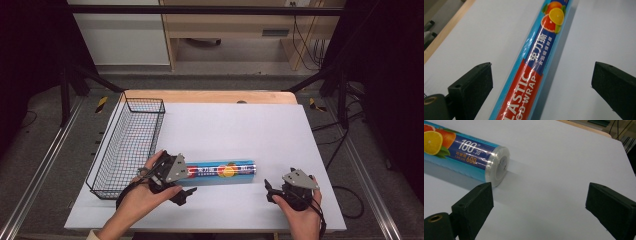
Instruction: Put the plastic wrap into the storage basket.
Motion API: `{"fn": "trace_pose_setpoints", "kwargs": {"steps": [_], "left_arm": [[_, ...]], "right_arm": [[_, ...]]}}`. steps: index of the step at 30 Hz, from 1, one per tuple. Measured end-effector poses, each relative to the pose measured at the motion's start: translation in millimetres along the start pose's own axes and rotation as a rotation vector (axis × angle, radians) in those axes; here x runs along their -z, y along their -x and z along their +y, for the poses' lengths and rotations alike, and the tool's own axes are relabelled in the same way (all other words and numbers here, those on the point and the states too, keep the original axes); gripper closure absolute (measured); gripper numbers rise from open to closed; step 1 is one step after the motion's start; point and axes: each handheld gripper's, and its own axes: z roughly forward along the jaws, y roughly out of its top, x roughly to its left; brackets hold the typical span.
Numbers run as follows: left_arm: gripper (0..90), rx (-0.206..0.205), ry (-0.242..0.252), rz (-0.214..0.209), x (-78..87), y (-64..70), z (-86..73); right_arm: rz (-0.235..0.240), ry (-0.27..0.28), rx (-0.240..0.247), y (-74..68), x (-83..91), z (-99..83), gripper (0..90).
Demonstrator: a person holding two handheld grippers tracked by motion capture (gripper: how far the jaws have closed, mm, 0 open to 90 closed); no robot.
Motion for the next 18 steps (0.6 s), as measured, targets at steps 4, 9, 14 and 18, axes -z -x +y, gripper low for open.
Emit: {"fn": "trace_pose_setpoints", "kwargs": {"steps": [4,9,14,18], "left_arm": [[3.9,-0.002,-0.030,-0.032,-4.6,-3.7,6.0],[3.9,-0.031,-0.112,-0.069,-8.9,-14.0,19.5],[3.9,0.025,-0.093,-0.130,-23.0,-27.2,34.5],[4.0,-0.020,-0.098,-0.147,-43.4,-29.4,45.1]], "right_arm": [[0.005,0.003,-0.029,4.8,5.1,-2.2,7.8],[0.024,0.012,-0.046,9.7,12.9,-4.9,7.6],[0.021,0.033,-0.046,14.5,14.0,-2.7,7.1],[0.021,0.033,-0.051,17.7,13.2,-5.2,7.5]]}}
